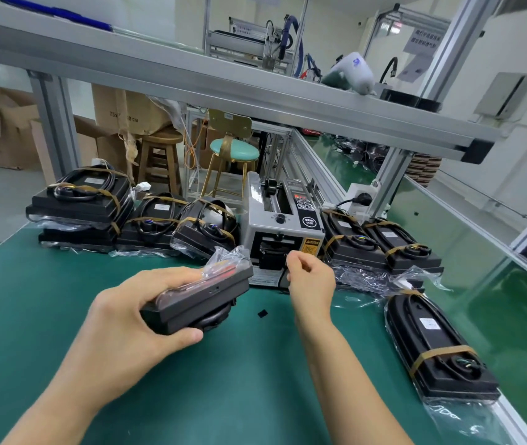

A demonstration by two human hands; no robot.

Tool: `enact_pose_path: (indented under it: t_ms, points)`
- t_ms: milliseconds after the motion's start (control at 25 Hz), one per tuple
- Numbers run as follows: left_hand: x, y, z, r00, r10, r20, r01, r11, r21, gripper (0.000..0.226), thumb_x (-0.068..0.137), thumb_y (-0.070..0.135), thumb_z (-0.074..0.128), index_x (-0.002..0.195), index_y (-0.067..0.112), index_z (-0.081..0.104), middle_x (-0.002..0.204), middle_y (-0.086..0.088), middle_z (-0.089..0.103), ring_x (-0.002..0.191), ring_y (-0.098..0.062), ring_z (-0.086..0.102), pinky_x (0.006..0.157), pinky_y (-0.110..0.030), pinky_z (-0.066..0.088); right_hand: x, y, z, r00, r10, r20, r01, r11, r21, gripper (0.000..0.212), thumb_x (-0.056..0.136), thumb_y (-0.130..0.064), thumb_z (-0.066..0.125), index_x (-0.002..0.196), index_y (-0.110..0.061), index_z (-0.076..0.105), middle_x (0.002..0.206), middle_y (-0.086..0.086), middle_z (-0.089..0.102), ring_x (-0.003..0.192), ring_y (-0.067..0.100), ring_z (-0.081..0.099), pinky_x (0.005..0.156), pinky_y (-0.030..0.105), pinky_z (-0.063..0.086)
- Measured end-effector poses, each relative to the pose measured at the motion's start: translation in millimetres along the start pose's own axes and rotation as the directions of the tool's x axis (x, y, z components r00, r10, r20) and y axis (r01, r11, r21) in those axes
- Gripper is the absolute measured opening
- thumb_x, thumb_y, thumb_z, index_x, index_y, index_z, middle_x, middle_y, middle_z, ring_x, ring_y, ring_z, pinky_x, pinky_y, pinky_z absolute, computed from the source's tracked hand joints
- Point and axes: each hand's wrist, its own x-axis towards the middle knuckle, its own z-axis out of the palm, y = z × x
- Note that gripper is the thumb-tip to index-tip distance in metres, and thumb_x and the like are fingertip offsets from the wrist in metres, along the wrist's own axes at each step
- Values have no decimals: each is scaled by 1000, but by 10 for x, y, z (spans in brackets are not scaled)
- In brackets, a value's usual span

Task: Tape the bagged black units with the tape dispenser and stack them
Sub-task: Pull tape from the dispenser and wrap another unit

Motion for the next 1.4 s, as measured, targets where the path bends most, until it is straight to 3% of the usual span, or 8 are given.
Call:
enact_pose_path:
  t_ms: [240,360,600,760,880,1040,1200,1400]
  points:
    - [-1,6,58,1000,-3,-19,4,1000,29,77,46,1,92,105,46,68,109,28,66,103,2,61,88,-8,42,135,-94,215,985,155,-74,-155,988,6,28,89,-24,66,62,-29,60,69,-12,61,72,13,56,69,28,42]
    - [1,7,49,1000,-6,-16,6,999,38,82,46,2,92,108,48,64,108,30,65,103,4,61,88,-8,42,214,-107,278,952,288,-101,-274,952,136,18,85,-20,72,70,-22,64,75,-4,63,72,17,55,74,33,47]
    - [-2,40,45,1000,-20,-18,20,999,28,74,46,7,94,102,48,67,106,30,65,101,4,61,87,-7,42,201,-179,329,896,440,-54,-402,857,323,13,85,-12,69,76,-14,61,66,-1,48,53,11,36,51,23,32]
    - [27,37,48,995,-66,-71,66,998,-10,75,46,2,91,102,47,68,102,27,67,95,4,62,83,-3,40,-149,-327,34,936,199,291,-310,857,411,14,89,-21,66,75,-20,69,66,-9,59,63,8,50,61,18,34]
    - [72,59,109,989,-105,-108,103,994,-24,69,47,6,92,100,43,69,99,24,69,93,0,64,86,-16,46,-573,-452,-54,833,-101,544,-155,901,404,5,75,-33,75,77,-29,77,122,-18,64,110,-7,58,81,11,42]
    - [71,89,155,981,-129,-144,127,992,-19,67,47,9,92,101,42,68,97,24,69,91,-1,64,85,-20,47,-778,-428,18,821,-198,535,-35,919,394,13,82,-17,72,69,-17,75,135,-18,53,121,-15,46,95,17,34]
    - [69,80,154,977,-150,-150,149,989,-22,68,47,9,92,100,44,67,95,25,69,87,1,64,81,-14,46,-756,-425,27,820,-208,533,-39,909,416,18,85,-6,65,71,-13,73,136,-13,52,115,-15,50,81,1,40]
    - [68,91,155,976,-159,-148,158,987,-15,68,48,10,92,101,44,68,95,23,69,86,1,64,80,-11,45,-764,-422,57,823,-221,523,-10,915,402,12,84,-3,66,74,-7,72,137,-10,49,110,-18,52,78,0,40]
